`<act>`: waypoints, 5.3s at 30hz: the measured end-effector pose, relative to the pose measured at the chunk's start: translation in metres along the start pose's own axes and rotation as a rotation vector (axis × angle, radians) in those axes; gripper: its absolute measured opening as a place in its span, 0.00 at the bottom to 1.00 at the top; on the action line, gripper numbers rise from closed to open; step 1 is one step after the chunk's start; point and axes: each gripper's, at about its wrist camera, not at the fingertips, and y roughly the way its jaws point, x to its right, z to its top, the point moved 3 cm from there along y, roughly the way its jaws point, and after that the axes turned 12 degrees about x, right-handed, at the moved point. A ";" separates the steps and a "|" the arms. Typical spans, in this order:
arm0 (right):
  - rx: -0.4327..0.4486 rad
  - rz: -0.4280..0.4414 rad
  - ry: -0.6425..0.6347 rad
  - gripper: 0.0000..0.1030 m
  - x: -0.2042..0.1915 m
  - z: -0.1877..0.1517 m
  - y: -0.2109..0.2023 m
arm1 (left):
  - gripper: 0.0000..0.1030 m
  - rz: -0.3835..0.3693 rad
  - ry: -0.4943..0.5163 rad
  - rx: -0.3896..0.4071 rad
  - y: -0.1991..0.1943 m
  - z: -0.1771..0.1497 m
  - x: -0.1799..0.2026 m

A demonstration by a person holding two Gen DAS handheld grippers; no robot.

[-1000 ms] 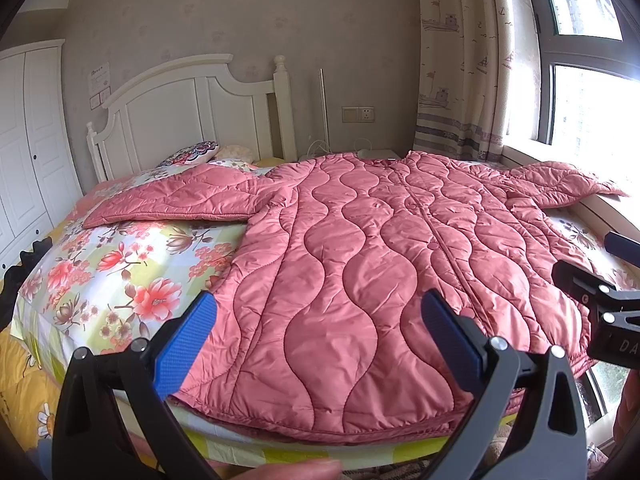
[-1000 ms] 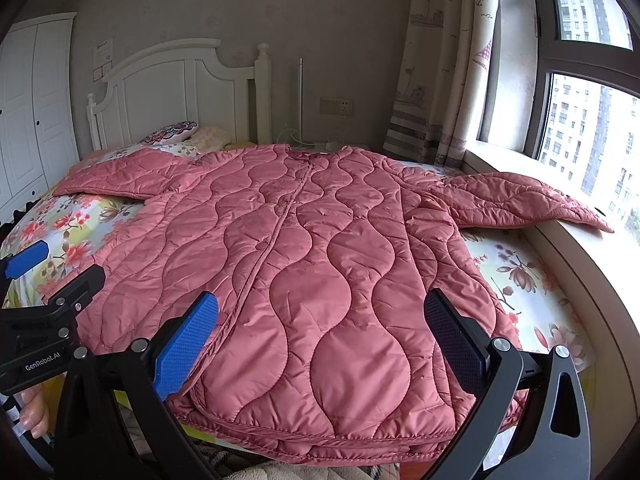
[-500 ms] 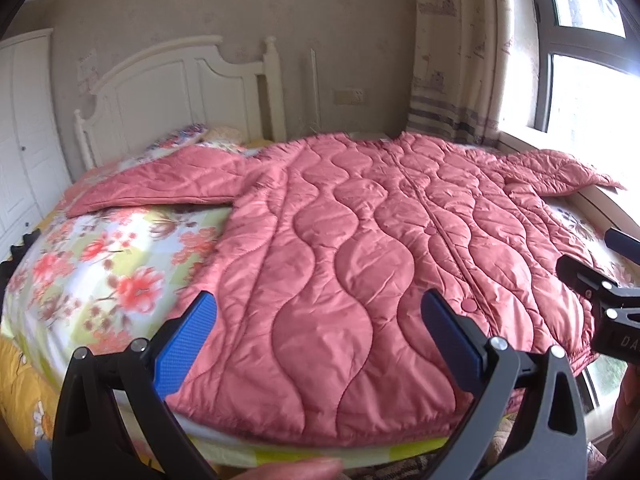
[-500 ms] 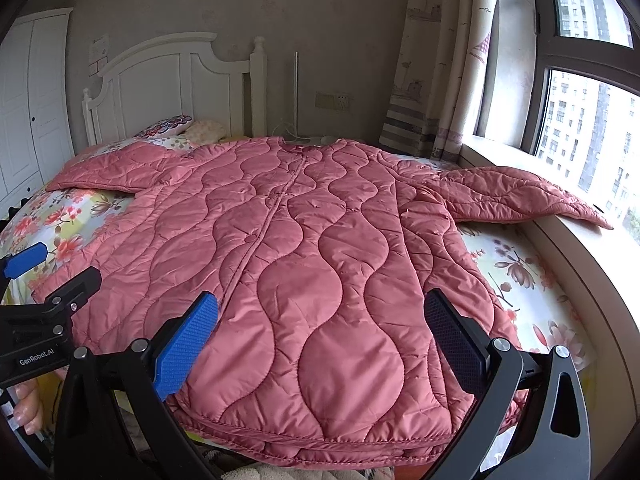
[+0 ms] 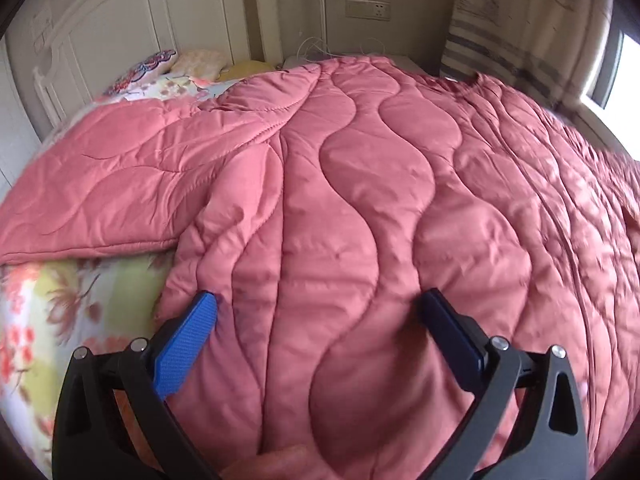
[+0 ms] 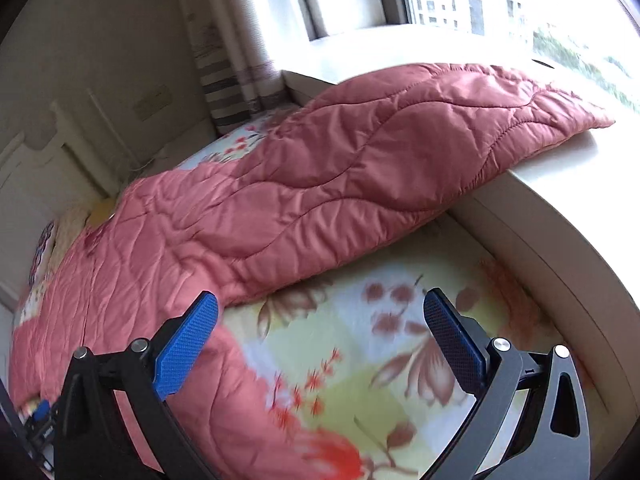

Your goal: Fold large clothes

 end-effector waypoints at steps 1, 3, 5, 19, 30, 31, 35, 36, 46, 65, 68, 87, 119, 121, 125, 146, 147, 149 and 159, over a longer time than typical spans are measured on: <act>-0.006 -0.016 0.023 0.96 0.005 0.006 0.013 | 0.98 -0.006 0.000 0.001 0.003 -0.002 0.000; -0.021 -0.040 0.098 0.96 0.015 0.017 0.039 | 0.98 -0.010 -0.004 0.002 0.001 -0.003 -0.003; -0.039 -0.041 0.177 0.95 0.024 0.023 0.058 | 0.98 -0.029 -0.019 0.004 0.000 -0.006 -0.007; 0.203 -0.114 0.168 0.37 0.036 0.063 0.046 | 0.98 0.012 -0.064 0.000 -0.022 -0.019 -0.001; 0.286 -0.122 0.171 0.19 0.028 0.078 0.038 | 0.98 0.015 -0.075 0.003 -0.024 -0.019 0.003; 0.332 -0.152 0.097 0.19 0.015 0.083 0.032 | 0.98 0.015 -0.074 0.003 -0.025 -0.020 0.002; 0.517 -0.234 -0.383 0.18 -0.083 0.084 0.005 | 0.98 0.015 -0.074 0.003 -0.023 -0.018 0.003; 0.555 -0.235 -0.504 0.19 -0.110 0.076 0.000 | 0.98 0.016 -0.074 0.003 -0.024 -0.019 0.002; 0.512 -0.040 -1.552 0.50 -0.272 -0.140 0.024 | 0.98 0.013 -0.074 0.005 -0.024 -0.019 0.002; 0.136 0.385 -0.639 0.75 -0.214 -0.035 0.010 | 0.98 0.018 -0.068 0.004 -0.022 -0.019 0.002; 0.036 0.270 -0.773 0.75 -0.227 -0.061 0.035 | 0.98 -0.026 -0.061 -0.020 -0.028 -0.020 0.000; 0.208 0.310 -1.138 0.23 -0.227 -0.101 0.024 | 0.98 -0.316 -0.139 -0.068 0.036 0.131 0.062; 0.014 0.377 -0.461 0.28 -0.126 0.035 0.074 | 0.98 -0.223 0.091 0.052 0.098 0.091 0.089; -0.055 0.331 -0.545 0.28 -0.134 0.018 0.096 | 0.98 -0.224 0.090 0.052 0.097 0.091 0.088; -0.040 0.329 -0.528 0.28 -0.143 0.027 0.099 | 0.98 -0.218 0.088 0.052 0.097 0.091 0.089; -0.089 0.226 -0.431 0.29 -0.173 0.087 0.161 | 0.98 -0.213 0.068 0.051 0.097 0.092 0.086; -0.074 0.234 -0.422 0.29 -0.174 0.089 0.161 | 0.98 -0.213 0.068 0.051 0.098 0.092 0.086; -0.117 0.209 -0.461 0.37 -0.178 0.081 0.172 | 0.98 -0.215 0.066 0.051 0.098 0.092 0.086; 0.091 0.184 -0.572 0.76 -0.175 0.048 0.082 | 0.98 -0.217 0.056 0.052 0.098 0.092 0.085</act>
